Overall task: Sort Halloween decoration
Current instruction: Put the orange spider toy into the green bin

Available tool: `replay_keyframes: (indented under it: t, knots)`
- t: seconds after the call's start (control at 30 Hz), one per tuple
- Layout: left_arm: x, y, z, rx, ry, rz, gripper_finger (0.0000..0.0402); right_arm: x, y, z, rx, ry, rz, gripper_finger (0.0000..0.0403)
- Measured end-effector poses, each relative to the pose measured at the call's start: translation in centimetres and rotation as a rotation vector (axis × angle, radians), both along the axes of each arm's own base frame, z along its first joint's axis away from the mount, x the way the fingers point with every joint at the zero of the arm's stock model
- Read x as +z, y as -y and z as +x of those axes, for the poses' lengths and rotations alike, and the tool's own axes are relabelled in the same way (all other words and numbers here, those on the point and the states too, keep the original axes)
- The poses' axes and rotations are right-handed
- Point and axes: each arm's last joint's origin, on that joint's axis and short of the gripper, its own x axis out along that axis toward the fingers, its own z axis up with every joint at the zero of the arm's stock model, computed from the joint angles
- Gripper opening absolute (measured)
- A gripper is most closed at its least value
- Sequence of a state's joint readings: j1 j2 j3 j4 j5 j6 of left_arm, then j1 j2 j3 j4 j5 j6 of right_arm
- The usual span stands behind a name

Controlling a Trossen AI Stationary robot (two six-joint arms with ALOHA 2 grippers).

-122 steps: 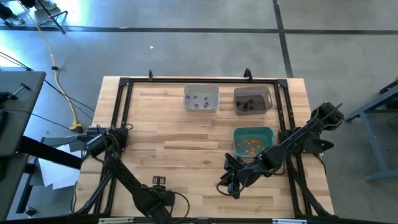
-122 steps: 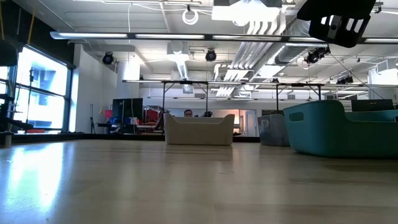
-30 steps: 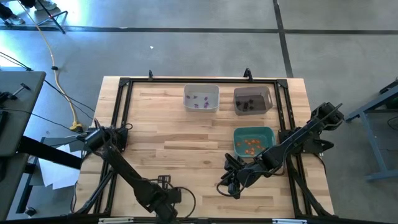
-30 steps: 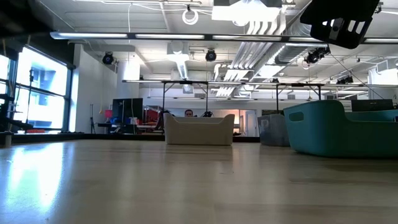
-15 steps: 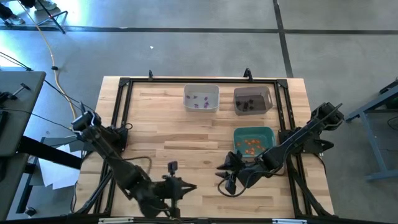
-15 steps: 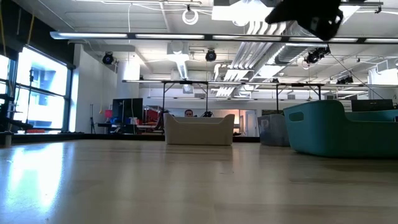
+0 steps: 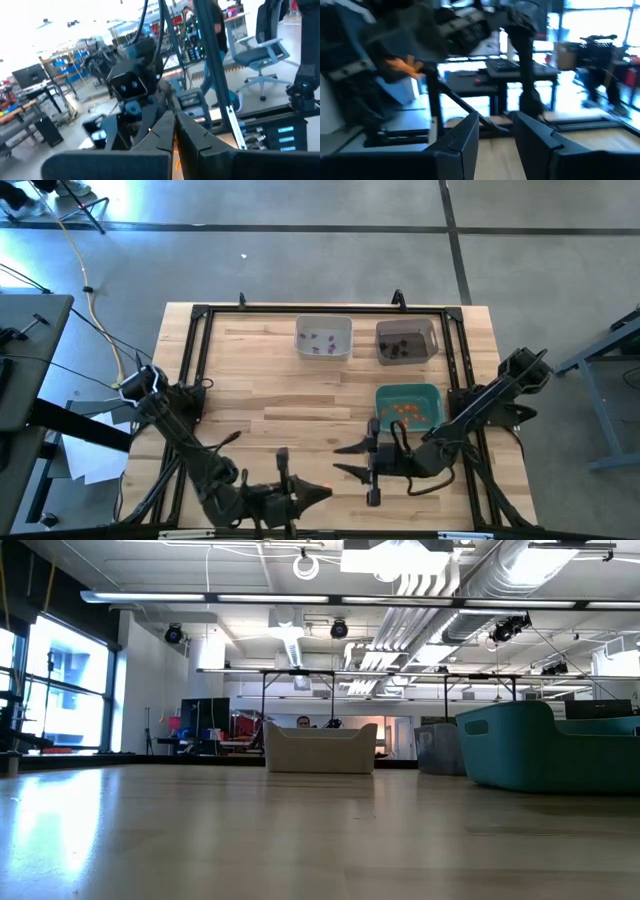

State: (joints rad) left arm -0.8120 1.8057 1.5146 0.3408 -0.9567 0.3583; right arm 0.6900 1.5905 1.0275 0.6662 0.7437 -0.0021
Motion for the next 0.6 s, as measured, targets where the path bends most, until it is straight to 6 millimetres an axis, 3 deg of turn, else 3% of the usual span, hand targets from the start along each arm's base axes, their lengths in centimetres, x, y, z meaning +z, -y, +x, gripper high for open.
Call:
replay_keyframes:
  t: [0.6]
  knots:
    - [-0.7,-1.6,2.5,-0.006,0.014,0.014,0.0,-0.4,-0.5,0.9,0.172,0.08,0.013,0.0116]
